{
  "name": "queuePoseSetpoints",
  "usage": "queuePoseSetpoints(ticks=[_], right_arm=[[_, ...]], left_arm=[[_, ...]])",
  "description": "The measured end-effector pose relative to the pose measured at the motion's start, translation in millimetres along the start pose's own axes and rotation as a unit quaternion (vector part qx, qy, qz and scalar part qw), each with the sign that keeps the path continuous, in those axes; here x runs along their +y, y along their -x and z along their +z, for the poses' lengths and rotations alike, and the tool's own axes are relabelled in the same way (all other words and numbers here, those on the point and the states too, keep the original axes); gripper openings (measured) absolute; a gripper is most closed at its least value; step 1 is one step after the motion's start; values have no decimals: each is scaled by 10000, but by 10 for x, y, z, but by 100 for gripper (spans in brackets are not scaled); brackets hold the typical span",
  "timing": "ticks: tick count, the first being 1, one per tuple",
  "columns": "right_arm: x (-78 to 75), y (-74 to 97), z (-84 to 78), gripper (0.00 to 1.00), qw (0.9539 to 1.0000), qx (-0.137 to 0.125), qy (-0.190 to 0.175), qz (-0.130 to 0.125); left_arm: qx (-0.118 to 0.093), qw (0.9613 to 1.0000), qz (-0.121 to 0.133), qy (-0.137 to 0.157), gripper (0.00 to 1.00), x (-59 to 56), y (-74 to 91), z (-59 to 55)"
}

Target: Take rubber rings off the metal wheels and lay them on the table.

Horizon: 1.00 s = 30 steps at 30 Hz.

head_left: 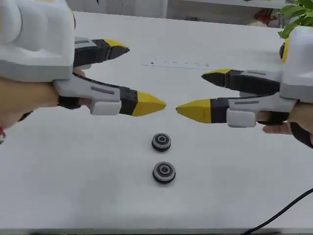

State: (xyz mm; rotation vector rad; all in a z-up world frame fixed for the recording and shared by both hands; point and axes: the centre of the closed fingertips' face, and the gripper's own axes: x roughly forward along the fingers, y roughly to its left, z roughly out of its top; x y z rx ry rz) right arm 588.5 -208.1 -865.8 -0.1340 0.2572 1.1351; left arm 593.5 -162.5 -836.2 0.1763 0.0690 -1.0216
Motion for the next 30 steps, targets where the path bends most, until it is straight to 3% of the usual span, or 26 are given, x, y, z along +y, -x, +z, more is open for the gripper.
queuePoseSetpoints(ticks=[2,5,7,9,11,14,18,23,30], right_arm=[[23,-52,-131,65,9998,14,-167,84],[94,-102,-361,63,9989,194,-349,229],[169,-127,-565,62,9967,689,-193,396],[224,-187,-661,60,9961,734,-253,417],[344,-198,-858,59,9909,1143,-250,659],[410,-218,-1048,57,9866,1450,-134,743],[373,-202,-1200,51,9851,1577,-259,641],[321,-181,-1315,46,9840,1646,-386,572],[419,-171,-1470,38,9779,1907,-328,793]], left_arm=[[-207,9995,-31,231,79,-39,-25,-59],[-33,9999,-92,136,74,-127,-48,-155],[76,9999,-82,22,70,-153,-64,-243],[262,9996,-59,-38,67,-172,-89,-362],[436,9989,-170,-83,64,-238,-117,-481],[613,9976,-299,-94,60,-339,-155,-613],[838,9951,-467,-230,52,-452,-192,-745],[1137,9910,-695,-133,48,-576,-235,-956],[1581,9827,-944,-188,40,-711,-262,-1232]])
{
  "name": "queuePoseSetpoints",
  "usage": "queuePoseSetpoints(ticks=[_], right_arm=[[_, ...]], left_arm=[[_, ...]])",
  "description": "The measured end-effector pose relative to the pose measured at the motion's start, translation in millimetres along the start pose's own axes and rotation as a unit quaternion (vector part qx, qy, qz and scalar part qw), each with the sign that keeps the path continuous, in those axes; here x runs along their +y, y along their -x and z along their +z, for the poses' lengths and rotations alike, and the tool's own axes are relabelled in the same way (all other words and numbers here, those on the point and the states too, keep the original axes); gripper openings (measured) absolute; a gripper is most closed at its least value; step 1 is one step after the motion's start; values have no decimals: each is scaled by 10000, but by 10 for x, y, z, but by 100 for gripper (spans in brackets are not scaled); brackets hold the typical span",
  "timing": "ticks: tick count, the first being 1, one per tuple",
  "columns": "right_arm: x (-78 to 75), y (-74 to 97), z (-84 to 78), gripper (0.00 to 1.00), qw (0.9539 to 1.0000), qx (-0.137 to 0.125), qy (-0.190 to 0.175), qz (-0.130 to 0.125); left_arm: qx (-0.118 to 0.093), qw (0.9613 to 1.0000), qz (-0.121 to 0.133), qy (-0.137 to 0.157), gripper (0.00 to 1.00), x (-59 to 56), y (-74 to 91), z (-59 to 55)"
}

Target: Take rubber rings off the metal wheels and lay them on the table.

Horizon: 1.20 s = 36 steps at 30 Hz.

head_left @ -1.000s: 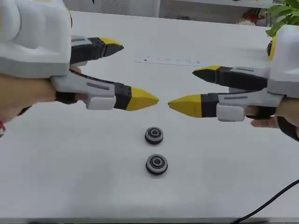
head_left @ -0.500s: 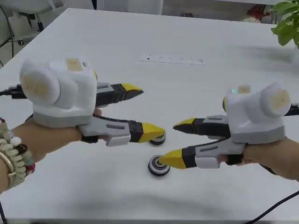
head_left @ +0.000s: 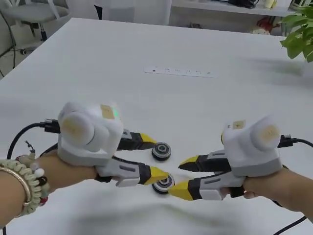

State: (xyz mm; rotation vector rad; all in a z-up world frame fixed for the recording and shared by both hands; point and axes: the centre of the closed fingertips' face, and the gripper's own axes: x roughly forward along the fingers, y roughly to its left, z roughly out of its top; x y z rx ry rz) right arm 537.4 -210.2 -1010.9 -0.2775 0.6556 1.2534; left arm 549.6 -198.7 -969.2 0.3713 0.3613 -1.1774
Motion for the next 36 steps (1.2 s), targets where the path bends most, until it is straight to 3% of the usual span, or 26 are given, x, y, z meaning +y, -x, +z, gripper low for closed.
queuePoseSetpoints(ticks=[4,8,15,20,28,30,33,36], right_arm=[[22,-11,-10,34,10000,27,68,44],[14,-22,-48,30,9999,75,123,18],[36,-41,-94,26,9995,186,235,37],[46,-57,-96,25,9994,205,291,52],[40,-79,-95,24,9994,191,282,1],[26,-80,-88,22,9995,171,263,-20],[17,-83,-76,22,9996,146,244,-34],[19,-86,-76,21,9996,145,236,-23]], left_arm=[[132,9999,5,-89,36,-15,-45,-75],[157,9997,-147,140,29,-79,-84,-137],[327,9991,-255,0,22,-176,-171,-210],[460,9989,-84,-100,18,-102,-178,-246],[434,9988,-169,167,18,-118,-186,-281],[384,9974,-247,558,17,-133,-189,-297],[284,9985,-248,394,17,-123,-164,-288],[295,9980,-317,464,14,-151,-179,-283]])
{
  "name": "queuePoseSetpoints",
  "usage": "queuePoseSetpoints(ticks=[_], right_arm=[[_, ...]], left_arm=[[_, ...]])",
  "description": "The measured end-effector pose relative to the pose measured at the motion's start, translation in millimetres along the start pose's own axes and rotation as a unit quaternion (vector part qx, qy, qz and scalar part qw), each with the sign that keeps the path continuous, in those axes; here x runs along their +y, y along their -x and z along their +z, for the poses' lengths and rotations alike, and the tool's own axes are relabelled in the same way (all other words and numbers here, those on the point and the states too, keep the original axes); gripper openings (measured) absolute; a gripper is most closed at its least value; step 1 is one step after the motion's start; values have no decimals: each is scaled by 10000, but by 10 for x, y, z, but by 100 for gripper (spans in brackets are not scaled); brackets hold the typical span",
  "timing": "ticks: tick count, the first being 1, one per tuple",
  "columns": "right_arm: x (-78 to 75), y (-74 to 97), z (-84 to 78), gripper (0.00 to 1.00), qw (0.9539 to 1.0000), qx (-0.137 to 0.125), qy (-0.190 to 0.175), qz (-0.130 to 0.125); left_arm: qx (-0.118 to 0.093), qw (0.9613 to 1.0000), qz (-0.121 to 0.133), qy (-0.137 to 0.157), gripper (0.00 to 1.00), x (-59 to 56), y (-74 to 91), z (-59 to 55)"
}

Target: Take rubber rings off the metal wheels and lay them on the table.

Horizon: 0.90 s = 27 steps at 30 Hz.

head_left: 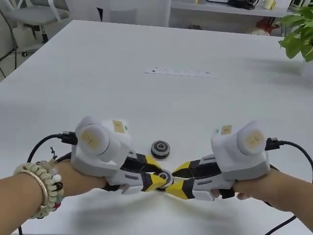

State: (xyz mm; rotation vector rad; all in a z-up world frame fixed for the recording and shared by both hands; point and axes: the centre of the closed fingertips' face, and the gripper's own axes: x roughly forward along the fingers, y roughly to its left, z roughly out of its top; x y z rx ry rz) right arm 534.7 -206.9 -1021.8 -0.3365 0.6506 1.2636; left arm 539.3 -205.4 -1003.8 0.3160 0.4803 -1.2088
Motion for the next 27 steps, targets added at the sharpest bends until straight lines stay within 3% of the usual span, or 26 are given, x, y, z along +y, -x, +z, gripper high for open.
queuePoseSetpoints(ticks=[15,18,24,27], right_arm=[[-2,27,-30,13,9997,106,200,42],[-38,37,-60,4,9996,165,228,-25],[-41,31,-59,1,9989,234,399,-120],[-58,30,-61,0,9991,251,286,-171]], left_arm=[[-76,10000,2,5,14,7,3,0],[-85,10000,2,4,14,8,1,-6],[-89,10000,13,5,14,5,3,-7],[-89,10000,19,2,14,3,6,-8]])
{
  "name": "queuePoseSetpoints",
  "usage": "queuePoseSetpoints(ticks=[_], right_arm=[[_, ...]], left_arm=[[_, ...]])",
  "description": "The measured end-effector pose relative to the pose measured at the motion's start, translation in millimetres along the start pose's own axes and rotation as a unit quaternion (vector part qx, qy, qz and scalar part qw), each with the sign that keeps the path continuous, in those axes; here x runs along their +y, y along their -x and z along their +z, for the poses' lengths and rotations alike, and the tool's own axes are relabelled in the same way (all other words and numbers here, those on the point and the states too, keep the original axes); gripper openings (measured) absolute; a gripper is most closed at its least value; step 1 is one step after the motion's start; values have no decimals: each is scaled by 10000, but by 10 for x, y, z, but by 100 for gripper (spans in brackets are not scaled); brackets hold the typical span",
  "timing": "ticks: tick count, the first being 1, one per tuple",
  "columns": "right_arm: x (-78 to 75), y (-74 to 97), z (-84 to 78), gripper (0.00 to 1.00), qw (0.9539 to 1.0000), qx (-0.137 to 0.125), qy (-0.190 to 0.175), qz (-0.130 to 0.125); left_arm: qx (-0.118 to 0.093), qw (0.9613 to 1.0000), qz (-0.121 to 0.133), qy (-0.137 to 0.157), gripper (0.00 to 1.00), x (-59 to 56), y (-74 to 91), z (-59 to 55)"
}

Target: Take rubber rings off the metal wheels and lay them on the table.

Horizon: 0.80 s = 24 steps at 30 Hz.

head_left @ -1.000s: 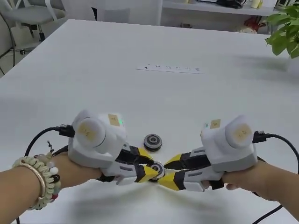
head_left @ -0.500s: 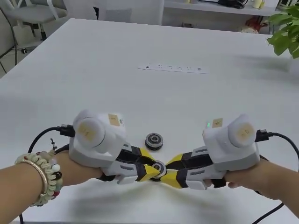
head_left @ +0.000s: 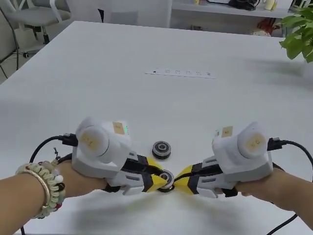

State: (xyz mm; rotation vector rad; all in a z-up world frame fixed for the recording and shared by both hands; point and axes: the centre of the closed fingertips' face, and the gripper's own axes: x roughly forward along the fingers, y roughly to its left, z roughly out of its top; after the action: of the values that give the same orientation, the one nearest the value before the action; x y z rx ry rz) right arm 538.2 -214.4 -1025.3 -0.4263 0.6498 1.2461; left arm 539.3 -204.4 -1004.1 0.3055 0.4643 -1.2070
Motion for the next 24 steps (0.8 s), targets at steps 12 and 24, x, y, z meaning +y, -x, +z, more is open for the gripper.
queuePoseSetpoints(ticks=[12,24], right_arm=[[-37,-7,-20,0,9882,-27,-1529,72],[-75,64,26,0,9619,-215,-2701,351]], left_arm=[[13,10000,18,-59,14,7,-1,-4],[-21,9999,6,-100,14,5,-15,-1]])
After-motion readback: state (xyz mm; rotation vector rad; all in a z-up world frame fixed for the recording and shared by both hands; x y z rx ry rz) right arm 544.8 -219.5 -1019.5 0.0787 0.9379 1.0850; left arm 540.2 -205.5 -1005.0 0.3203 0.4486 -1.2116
